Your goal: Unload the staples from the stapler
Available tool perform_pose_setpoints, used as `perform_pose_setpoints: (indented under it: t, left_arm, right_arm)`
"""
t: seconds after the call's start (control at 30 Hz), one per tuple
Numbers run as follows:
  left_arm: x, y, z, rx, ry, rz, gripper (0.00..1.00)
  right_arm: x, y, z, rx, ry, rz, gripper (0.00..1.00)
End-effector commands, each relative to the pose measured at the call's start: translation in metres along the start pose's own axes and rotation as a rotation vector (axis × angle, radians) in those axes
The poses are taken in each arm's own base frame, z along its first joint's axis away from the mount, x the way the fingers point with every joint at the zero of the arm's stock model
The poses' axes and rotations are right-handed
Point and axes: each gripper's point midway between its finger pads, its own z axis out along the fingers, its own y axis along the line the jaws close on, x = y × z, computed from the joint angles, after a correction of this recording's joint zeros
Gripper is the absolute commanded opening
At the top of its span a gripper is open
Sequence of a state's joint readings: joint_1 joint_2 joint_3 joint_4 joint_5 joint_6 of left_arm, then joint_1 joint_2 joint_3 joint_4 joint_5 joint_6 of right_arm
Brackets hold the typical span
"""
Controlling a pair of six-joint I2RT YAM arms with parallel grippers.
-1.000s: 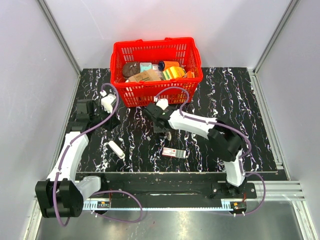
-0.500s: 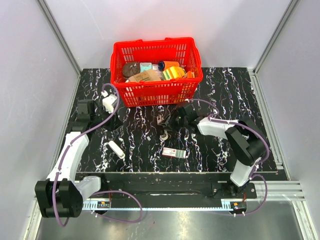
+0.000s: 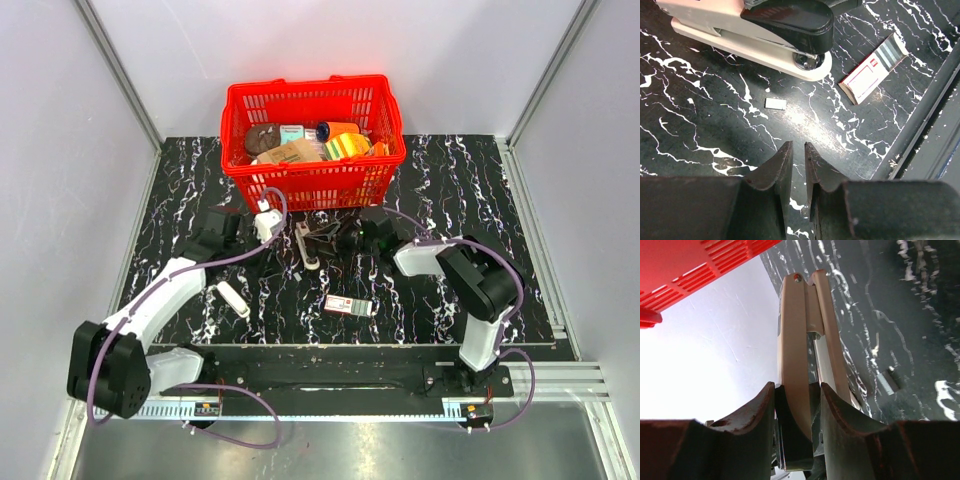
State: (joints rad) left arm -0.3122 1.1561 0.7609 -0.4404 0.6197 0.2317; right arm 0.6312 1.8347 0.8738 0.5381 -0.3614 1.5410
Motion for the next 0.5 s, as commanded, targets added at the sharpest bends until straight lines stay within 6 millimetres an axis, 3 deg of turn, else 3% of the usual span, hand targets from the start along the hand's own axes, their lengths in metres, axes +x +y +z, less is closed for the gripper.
perform_pose_setpoints:
  t: [0.0, 0.17, 0.47]
  left_arm:
    - [-0.008, 0.01, 0.015, -0.035, -0.008, 0.039, 0.2]
    - [-0.016, 0.013, 0.017, -0.04, -0.02, 0.045, 0.2]
    - [-0.02, 0.012, 0.006, -0.074, -0.044, 0.082, 0.2]
  right_arm:
    - [-0.005, 0.004, 0.0, -0.083, 0.009, 0.039, 0.2]
    - [-0.017, -0.022, 0.004, -0.018, -0.01, 0.006, 0.21]
    - [-0.025, -0.048, 0.006, 0.075, -0.019, -0.05, 0.25]
